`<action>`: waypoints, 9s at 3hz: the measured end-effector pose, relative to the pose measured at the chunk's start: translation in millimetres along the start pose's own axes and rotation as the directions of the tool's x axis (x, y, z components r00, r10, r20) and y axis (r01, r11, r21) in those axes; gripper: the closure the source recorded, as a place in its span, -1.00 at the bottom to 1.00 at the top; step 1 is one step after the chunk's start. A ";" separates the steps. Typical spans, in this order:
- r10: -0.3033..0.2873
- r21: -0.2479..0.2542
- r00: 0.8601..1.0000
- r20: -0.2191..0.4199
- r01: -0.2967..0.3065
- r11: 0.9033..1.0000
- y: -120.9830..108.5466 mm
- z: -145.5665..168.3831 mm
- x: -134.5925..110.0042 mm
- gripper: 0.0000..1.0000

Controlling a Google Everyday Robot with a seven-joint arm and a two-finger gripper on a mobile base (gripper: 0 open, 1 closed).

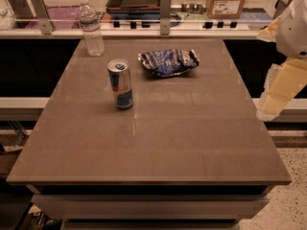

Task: Pick blue chip bag

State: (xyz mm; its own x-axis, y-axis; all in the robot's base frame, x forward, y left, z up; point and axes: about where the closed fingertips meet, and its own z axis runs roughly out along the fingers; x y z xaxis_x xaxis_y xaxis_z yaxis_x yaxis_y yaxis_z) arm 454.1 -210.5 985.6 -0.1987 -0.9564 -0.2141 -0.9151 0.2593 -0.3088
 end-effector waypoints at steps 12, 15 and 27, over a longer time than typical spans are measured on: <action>0.002 0.130 0.978 0.208 -0.029 0.991 -177.9 199.0 -116.5 -1.00; 0.014 0.100 0.972 0.233 -0.038 0.994 -197.2 246.5 -123.9 -0.68; -0.105 0.357 0.945 0.311 -0.014 0.934 -253.6 122.2 -163.7 1.00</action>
Offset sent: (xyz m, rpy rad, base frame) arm 0.0839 0.0199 0.0049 0.0211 -0.1560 0.0789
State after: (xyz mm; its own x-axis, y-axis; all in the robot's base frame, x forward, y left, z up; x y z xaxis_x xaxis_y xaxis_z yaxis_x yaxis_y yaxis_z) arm 761.5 -103.2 985.7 0.0174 -0.8890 -0.4576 -0.7265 0.3033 -0.6166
